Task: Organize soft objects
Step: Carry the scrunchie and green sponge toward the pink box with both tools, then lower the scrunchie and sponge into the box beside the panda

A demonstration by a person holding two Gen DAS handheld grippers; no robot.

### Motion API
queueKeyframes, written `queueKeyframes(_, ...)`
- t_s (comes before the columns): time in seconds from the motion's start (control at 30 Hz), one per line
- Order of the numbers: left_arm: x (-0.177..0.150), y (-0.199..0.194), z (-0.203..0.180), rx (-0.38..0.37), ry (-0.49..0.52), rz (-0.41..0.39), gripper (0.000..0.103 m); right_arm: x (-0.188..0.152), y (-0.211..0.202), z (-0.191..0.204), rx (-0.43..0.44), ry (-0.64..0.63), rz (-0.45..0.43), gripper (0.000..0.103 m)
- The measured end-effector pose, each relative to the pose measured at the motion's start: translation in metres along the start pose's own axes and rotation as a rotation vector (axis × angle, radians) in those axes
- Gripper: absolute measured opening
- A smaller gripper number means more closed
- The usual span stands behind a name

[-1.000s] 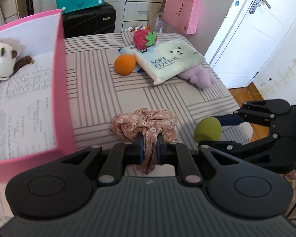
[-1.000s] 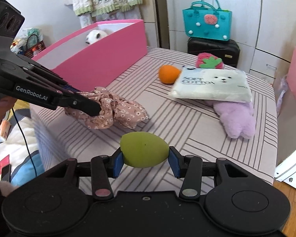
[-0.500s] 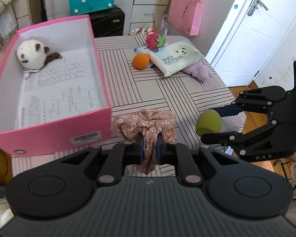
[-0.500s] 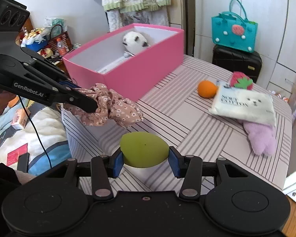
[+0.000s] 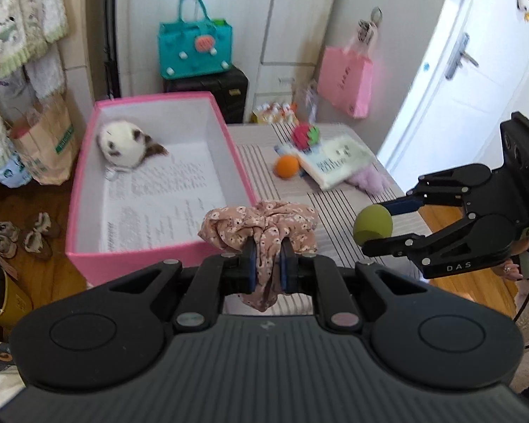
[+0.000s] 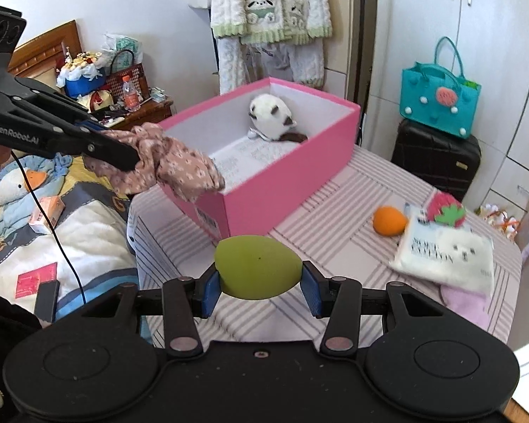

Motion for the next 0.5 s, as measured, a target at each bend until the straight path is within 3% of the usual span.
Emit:
queueKeyframes(0.3,0.033,-0.013,0.024,0.018,0.023,-0.064,0.012,0.050,0.009,0.001,0.021,-0.072,-0.070,0.053)
queueKeyframes(0.5,0.058,0.021,0.060,0.017,-0.013,-0.043,0.012,0.090,0.038,-0.009,-0.016,-0.128,-0.142,0.053)
Point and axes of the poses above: each gripper's, at about its wrist camera, not at the fingertips, and y roughly the way its jaws point, z to its left, x to its top, the point moved 7 cm from there along y, roughly the way its jaws point, and after that the axes turned 9 degrees about -x, right-handed, at the moved point
